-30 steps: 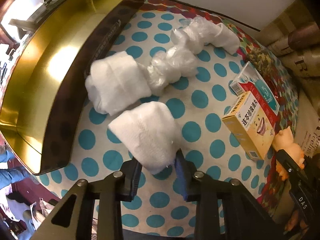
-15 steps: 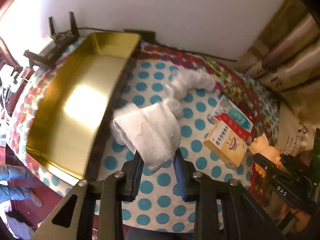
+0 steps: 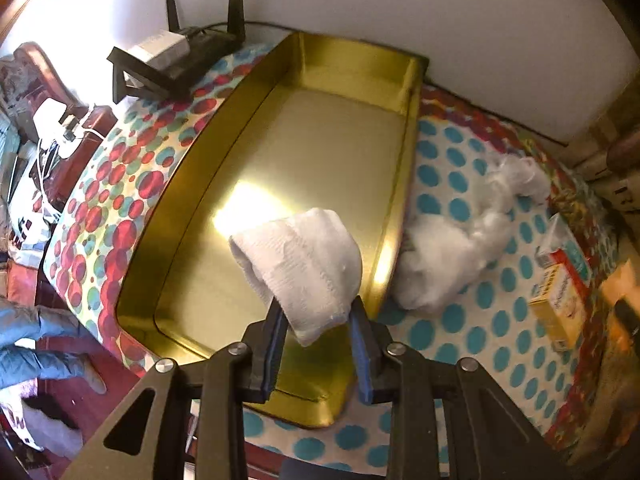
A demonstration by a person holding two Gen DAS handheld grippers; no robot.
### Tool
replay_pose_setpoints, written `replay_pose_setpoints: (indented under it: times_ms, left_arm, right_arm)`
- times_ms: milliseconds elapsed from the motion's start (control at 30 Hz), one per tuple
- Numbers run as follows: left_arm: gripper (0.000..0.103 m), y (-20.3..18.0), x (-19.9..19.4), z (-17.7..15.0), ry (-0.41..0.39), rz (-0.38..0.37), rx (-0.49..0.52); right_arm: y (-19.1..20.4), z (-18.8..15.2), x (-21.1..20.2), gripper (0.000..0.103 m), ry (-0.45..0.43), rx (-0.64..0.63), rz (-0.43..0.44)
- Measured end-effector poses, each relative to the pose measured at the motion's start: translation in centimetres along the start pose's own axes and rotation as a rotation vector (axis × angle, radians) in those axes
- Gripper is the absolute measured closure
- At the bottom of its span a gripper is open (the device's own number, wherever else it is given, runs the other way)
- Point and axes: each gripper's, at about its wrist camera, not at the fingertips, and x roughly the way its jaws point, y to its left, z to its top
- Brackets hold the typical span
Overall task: Organize objects
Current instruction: 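Carry the pig toy and white sock into the gold tray with both grippers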
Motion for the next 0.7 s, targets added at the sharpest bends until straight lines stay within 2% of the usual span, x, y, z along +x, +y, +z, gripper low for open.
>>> replay_pose_setpoints:
  times_ms: [100, 200, 233, 300, 333, 400, 533, 633, 700]
  left_arm:
    - [0.070, 1.1, 0.7, 0.4, -0.011, 0.002, 0.037]
    - [0.064, 2.2, 0.9, 1.1, -0.002, -0.024, 0.040]
    - [0.060, 2.6, 0.9, 1.3, 0.001, -0.038, 0.039]
    - [0.059, 3.1, 0.6, 1.7, -0.015, -0.034, 0.060]
    - [0.059, 3.1, 0.2, 1.9, -0.051, -0.017, 0.115]
    - [0.056, 3.5, -0.7, 2.3, -0.094, -0.008, 0.147]
    - [0.053, 5.2, -2.7, 3.1, -0.158, -0.039, 0.129]
    - [0.051, 6.3, -3.7, 3.2, -0.207, -0.008, 0.168]
    - [0.051, 7.1, -4.0, 3.3, -0.219, -0.013, 0.178]
  right_arm:
    - [2.4, 1.6, 0.1, 0.062, -0.025, 0.001, -0.017]
    - [5.3, 3.5, 0.6, 0.062, -0.053, 0.028, -0.050]
    - [6.1, 5.4, 1.5, 0.062, -0.107, 0.231, -0.220]
    - [8.0, 7.4, 2.5, 0.062, -0.114, 0.209, -0.195]
    - [8.7, 8.2, 3.0, 0.062, -0.116, 0.199, -0.184]
    - [10.5, 10.4, 4.3, 0.062, -0.123, 0.187, -0.164]
    - [13.9, 14.7, 7.3, 0.062, -0.136, 0.128, -0.120]
    - [15.8, 17.7, 10.2, 0.062, -0.124, 0.108, -0.092]
    - [17.1, 19.5, 12.2, 0.062, -0.109, 0.103, -0.082]
